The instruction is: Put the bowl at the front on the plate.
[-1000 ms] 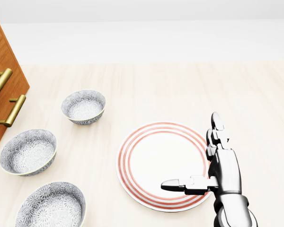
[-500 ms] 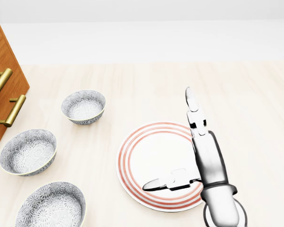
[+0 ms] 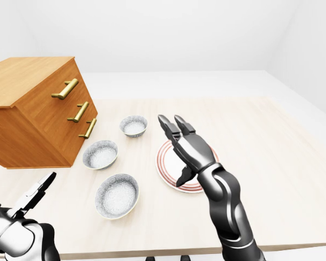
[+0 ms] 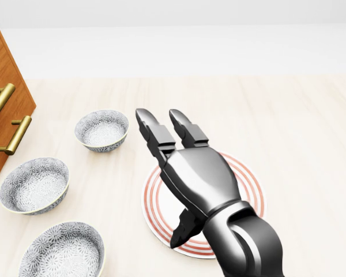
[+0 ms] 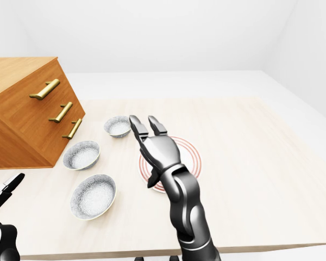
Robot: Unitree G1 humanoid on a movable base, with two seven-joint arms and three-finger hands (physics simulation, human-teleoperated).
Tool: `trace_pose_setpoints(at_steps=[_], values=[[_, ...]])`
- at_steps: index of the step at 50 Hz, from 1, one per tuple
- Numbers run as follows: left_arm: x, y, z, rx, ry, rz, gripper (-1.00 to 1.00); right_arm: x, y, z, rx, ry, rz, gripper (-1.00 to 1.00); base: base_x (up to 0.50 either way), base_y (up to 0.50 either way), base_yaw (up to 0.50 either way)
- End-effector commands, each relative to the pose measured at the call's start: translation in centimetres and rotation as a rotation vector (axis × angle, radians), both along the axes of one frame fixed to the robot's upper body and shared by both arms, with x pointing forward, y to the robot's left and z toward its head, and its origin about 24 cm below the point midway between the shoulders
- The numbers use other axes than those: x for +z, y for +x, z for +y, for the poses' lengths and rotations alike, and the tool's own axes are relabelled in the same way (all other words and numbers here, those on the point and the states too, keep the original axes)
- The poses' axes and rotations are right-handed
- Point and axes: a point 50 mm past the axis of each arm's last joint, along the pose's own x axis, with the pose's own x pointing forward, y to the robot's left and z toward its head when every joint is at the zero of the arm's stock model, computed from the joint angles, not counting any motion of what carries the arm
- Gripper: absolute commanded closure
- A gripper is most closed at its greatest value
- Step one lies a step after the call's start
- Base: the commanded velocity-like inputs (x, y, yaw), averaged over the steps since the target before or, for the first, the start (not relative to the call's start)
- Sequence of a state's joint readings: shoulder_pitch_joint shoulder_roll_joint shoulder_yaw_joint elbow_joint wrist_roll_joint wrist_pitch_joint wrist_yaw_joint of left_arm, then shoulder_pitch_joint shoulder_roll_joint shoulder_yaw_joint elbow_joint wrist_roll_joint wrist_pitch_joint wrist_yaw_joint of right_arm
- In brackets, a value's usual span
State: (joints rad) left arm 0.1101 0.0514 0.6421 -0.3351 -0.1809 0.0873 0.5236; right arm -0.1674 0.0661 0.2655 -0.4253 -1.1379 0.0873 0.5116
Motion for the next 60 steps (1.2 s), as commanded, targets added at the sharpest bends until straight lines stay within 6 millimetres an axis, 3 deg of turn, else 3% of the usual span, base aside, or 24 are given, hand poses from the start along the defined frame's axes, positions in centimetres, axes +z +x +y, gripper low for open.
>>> trace_pose_setpoints(at_steps=[1, 17, 24, 60], values=[[-0.1, 0.1, 0.0, -0.002, -0.005, 0.002, -1.00, 0.6, 0.3, 0.0, -0.084, -0.209, 0.056, -1.00, 0.00, 0.00, 0.00], [-0.1, 0.1, 0.0, -0.003, -0.005, -0.001, -1.00, -0.1, 0.3, -1.5, -0.216, -0.370, 0.042, -1.00, 0.00, 0.00, 0.00], [0.1, 0.0, 0.0, -0.001, -0.002, -0.008, -1.00, 0.0, 0.2, -1.1, -0.235, -0.398, 0.032, -1.00, 0.00, 0.00, 0.00], [0.6, -0.2, 0.0, 0.004, 0.007, -0.031, -1.00, -0.4, 0.6, -1.2, -0.237, -0.385, 0.058, -1.00, 0.00, 0.00, 0.00]])
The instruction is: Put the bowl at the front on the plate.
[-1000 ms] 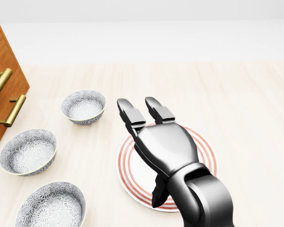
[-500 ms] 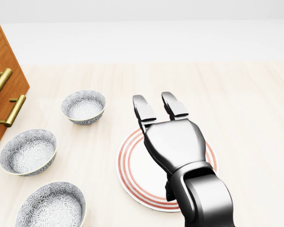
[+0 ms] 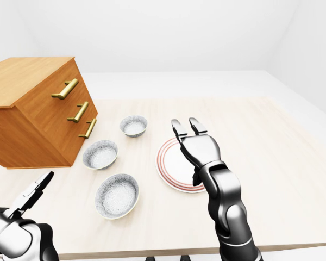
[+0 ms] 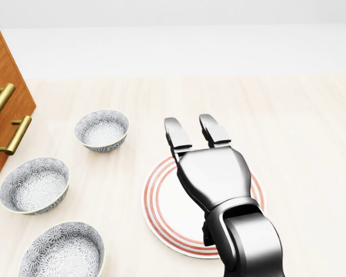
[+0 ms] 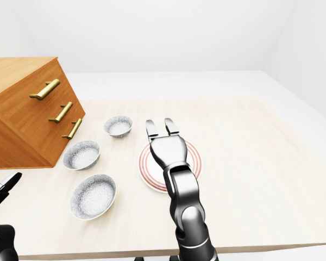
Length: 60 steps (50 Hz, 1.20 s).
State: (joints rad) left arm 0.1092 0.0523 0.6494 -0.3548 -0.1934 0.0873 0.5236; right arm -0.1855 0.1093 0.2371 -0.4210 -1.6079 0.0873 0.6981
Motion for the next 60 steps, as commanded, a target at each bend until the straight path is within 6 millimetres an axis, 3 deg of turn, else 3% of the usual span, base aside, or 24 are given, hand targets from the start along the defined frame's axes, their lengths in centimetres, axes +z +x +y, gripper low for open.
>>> trace_pose_setpoints(at_steps=[1, 16, 29, 47, 53, 56, 60], values=[[0.2, -0.1, 0.0, 0.003, 0.003, -0.007, -1.00, -0.1, 0.0, -0.1, -0.002, 0.002, 0.003, -1.00, 0.00, 0.00, 0.00], [0.3, -0.2, 0.0, 0.004, 0.007, -0.012, -1.00, -0.1, 0.0, 0.1, 0.003, -0.003, 0.005, -1.00, 0.00, 0.00, 0.00], [0.2, -0.1, 0.0, 0.005, 0.005, -0.011, -1.00, -1.4, 0.0, 4.0, 0.145, 0.030, 0.091, -1.00, 0.00, 0.00, 0.00], [0.6, -0.3, 0.0, 0.009, 0.011, -0.027, -1.00, -3.3, -0.4, 6.7, 0.203, -0.076, 0.155, -1.00, 0.00, 0.00, 0.00], [0.8, -0.4, 0.0, 0.012, 0.014, -0.034, -1.00, -3.2, -0.8, 7.5, 0.252, -0.111, 0.133, -1.00, 0.00, 0.00, 0.00], [0.6, -0.4, 0.0, 0.012, 0.011, -0.030, -1.00, -2.0, -0.9, 7.8, 0.255, -0.094, 0.089, -1.00, 0.00, 0.00, 0.00], [0.5, -0.3, 0.0, 0.009, 0.008, -0.026, -1.00, -2.4, -1.1, 8.5, 0.289, -0.098, 0.109, -1.00, 0.00, 0.00, 0.00]])
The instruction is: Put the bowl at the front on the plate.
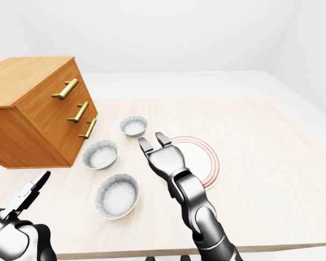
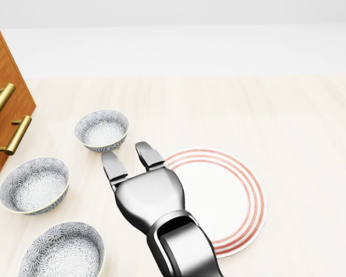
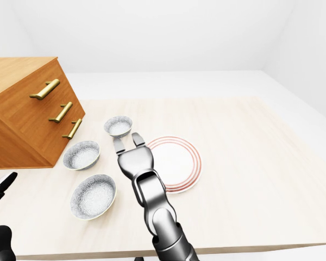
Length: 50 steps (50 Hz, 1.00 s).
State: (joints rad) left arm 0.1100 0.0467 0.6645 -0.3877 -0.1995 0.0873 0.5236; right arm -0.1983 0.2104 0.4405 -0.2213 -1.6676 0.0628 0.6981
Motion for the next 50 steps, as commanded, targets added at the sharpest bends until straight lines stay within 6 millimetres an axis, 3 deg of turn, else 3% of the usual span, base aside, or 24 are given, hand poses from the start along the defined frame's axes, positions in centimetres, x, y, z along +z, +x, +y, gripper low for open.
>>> trace_pose_setpoints(at_steps=[1, 10, 18, 26, 31, 32, 50], values=[[0.0, 0.0, 0.0, -0.001, -0.001, -0.002, -1.00, 0.0, -0.7, 2.0, 0.097, -0.021, -0.003, -1.00, 0.00, 0.00, 0.00], [0.1, 0.0, 0.0, -0.002, 0.001, -0.003, -1.00, -0.4, -1.9, 3.8, 0.222, -0.052, -0.006, -1.00, 0.00, 0.00, 0.00], [0.0, 0.1, 0.0, -0.003, 0.001, 0.001, -1.00, -3.3, -3.1, 4.3, 0.293, -0.055, 0.125, -1.00, 0.00, 0.00, 0.00], [-0.3, 0.2, 0.0, -0.005, -0.004, 0.015, -1.00, -2.4, -4.2, 4.7, 0.321, -0.038, 0.084, -1.00, 0.00, 0.00, 0.00], [-0.4, 0.2, 0.0, -0.005, -0.005, 0.019, -1.00, -1.7, -4.0, 3.8, 0.244, -0.052, 0.035, -1.00, 0.00, 0.00, 0.00], [-0.2, 0.2, 0.0, -0.005, 0.001, 0.011, -1.00, -0.8, -3.7, 3.3, 0.202, -0.042, -0.003, -1.00, 0.00, 0.00, 0.00], [-0.1, 0.1, 0.0, -0.003, 0.002, 0.010, -1.00, -0.7, -3.7, 3.3, 0.199, -0.041, -0.006, -1.00, 0.00, 0.00, 0.00]])
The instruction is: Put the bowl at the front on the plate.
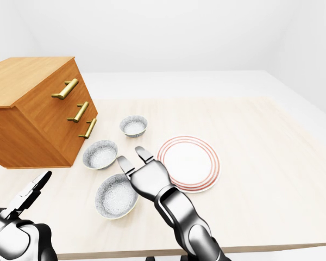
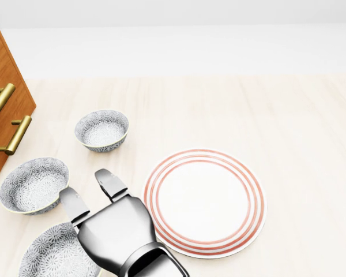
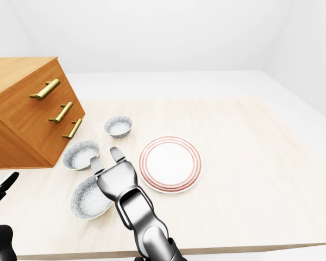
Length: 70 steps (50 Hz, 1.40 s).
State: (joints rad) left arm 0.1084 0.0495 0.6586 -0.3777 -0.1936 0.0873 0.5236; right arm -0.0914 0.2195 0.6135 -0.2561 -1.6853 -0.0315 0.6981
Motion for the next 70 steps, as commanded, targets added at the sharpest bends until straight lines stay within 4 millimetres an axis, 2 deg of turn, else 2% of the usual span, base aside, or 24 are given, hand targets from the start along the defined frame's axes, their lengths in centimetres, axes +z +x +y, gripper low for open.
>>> trace_pose_setpoints(at_steps=[1, 8, 14, 18, 26, 34, 42, 55, 62, 70], values=[[0.0, 0.0, 0.0, 0.001, 0.001, 0.000, -1.00, 0.2, -0.1, -0.2, -0.012, 0.003, -0.012, -1.00, 0.00, 0.00, 0.00], [0.0, 0.0, 0.0, 0.001, 0.001, 0.000, -1.00, 0.2, -0.1, -0.2, -0.012, 0.003, -0.012, -1.00, 0.00, 0.00, 0.00], [0.0, 0.0, 0.0, 0.001, -0.001, 0.001, -1.00, -1.6, 0.1, 1.3, 0.047, -0.058, 0.057, -1.00, 0.00, 0.00, 0.00], [0.1, -0.1, 0.0, 0.002, 0.005, 0.000, -1.00, -1.0, 0.2, 2.3, 0.102, -0.071, 0.027, -1.00, 0.00, 0.00, 0.00], [0.1, 0.0, 0.0, 0.004, 0.005, 0.001, -1.00, -2.1, -0.2, 2.8, 0.121, -0.083, 0.074, -1.00, 0.00, 0.00, 0.00], [0.6, -0.3, 0.0, 0.008, 0.020, -0.018, -1.00, -2.3, -0.4, 3.4, 0.147, -0.072, 0.100, -1.00, 0.00, 0.00, 0.00], [0.0, 0.0, 0.0, 0.005, 0.004, 0.001, -1.00, -2.2, -0.9, 3.6, 0.164, -0.058, 0.104, -1.00, 0.00, 0.00, 0.00], [0.1, 0.0, 0.0, 0.005, 0.005, 0.000, -1.00, -3.8, -1.3, 4.5, 0.205, -0.073, 0.184, -1.00, 0.00, 0.00, 0.00], [0.4, -0.2, 0.0, 0.005, 0.012, -0.013, -1.00, -4.4, -0.8, 4.6, 0.204, -0.074, 0.223, -1.00, 0.00, 0.00, 0.00], [-0.1, -0.1, 0.0, 0.005, 0.002, 0.006, -1.00, -6.3, -1.4, 4.8, 0.222, -0.094, 0.312, -1.00, 0.00, 0.00, 0.00]])
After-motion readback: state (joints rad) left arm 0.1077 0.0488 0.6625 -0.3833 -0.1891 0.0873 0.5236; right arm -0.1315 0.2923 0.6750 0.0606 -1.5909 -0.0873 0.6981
